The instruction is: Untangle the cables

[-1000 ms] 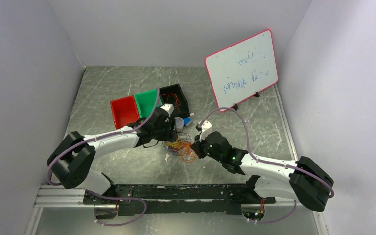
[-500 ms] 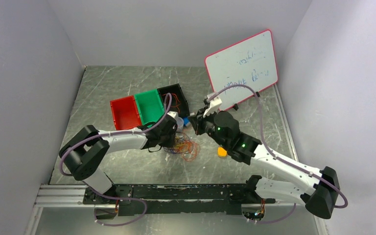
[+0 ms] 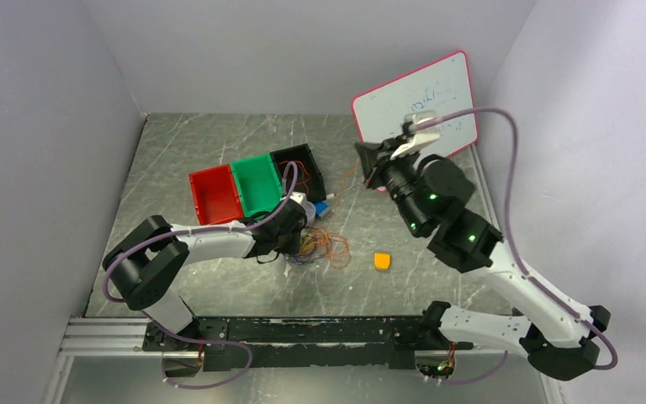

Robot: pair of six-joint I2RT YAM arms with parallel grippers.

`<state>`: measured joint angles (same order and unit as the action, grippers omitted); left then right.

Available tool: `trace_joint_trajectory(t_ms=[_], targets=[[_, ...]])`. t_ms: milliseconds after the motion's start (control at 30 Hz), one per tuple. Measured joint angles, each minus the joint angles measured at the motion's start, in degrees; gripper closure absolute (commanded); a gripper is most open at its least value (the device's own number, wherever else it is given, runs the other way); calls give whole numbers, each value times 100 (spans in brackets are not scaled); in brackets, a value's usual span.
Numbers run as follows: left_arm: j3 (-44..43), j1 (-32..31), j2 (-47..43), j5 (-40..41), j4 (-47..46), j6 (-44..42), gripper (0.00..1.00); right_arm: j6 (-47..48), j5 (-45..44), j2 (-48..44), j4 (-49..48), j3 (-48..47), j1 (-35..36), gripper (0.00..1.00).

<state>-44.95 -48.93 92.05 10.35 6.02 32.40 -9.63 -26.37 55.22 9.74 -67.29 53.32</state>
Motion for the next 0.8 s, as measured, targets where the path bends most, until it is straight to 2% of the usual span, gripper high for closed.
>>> trace_joint_trajectory(t_ms=[333,800], targets=[[2,-42,11,111,-7,4,76,1320,-361,295,-17,-2057,0,100],[24,-81,35,269,-66,61,86,2765,-562,800,-638,-3237,0,100]])
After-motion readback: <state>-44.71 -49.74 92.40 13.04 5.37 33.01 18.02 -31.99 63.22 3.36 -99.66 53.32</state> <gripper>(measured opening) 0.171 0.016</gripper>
